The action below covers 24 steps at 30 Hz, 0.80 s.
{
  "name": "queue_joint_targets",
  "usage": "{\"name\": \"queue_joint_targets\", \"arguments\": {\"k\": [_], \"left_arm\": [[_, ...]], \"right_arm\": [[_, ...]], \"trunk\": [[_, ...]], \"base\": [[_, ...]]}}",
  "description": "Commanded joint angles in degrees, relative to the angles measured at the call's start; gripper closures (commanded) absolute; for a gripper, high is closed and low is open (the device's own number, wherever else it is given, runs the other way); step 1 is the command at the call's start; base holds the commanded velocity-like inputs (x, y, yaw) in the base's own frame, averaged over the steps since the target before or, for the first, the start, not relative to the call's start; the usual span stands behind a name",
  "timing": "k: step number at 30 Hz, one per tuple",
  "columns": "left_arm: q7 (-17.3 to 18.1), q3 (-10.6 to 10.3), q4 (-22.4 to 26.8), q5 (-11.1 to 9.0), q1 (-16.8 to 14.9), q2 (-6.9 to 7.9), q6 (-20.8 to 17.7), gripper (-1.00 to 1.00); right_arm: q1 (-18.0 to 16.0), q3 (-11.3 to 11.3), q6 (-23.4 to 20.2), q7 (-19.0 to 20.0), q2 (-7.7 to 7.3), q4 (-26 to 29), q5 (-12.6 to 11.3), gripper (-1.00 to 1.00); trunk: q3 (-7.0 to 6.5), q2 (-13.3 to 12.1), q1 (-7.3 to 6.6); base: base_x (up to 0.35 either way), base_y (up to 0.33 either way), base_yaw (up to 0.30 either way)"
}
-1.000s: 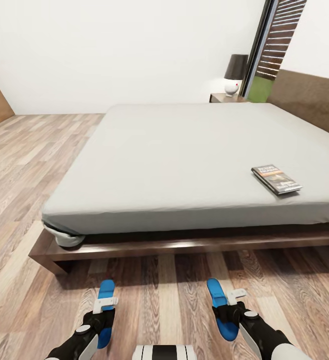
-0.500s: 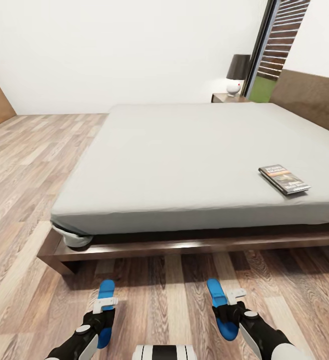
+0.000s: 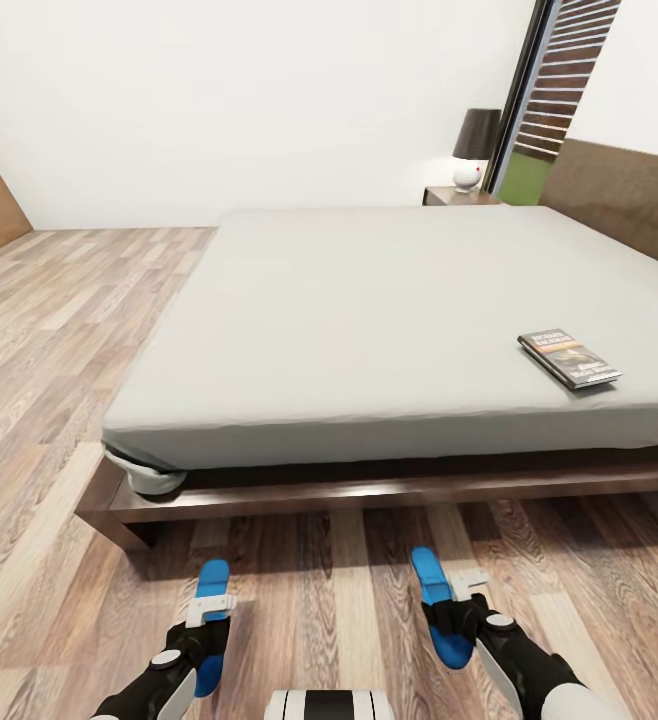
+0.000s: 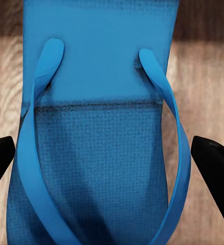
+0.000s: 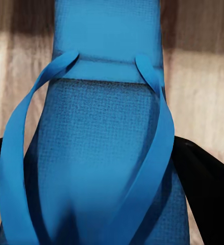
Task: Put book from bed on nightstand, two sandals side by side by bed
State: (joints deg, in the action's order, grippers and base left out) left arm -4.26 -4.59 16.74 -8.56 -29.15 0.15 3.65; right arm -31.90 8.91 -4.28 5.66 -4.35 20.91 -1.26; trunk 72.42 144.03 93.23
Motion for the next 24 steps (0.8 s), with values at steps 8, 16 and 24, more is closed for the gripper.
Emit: {"name": "queue_joint_targets", "arguments": {"k": [8, 16, 24], "left_arm": [[-0.34, -0.45, -0.04, -0.58, -0.03, 0.03, 0.22, 1.00], [-0.33, -0.44, -0.04, -0.58, -0.03, 0.03, 0.22, 1.00], [-0.35, -0.48, -0.04, -0.58, -0.03, 0.04, 0.22, 1.00]], "right_arm": [[0.08, 0.22, -1.47, 0.09, 0.00, 0.96, -0.17, 1.00], [0.08, 0.23, -5.85, 0.12, 0.04, 1.57, -0.14, 1.00], [0.08, 0.23, -6.32, 0.14, 0.05, 1.86, -0.14, 1.00]], "trunk": [[0.04, 0.01, -0.01], [0.04, 0.01, -0.01], [0.04, 0.01, -0.01]], "base": [[0.000, 0.000, 0.000], [0.000, 0.000, 0.000], [0.000, 0.000, 0.000]]}}
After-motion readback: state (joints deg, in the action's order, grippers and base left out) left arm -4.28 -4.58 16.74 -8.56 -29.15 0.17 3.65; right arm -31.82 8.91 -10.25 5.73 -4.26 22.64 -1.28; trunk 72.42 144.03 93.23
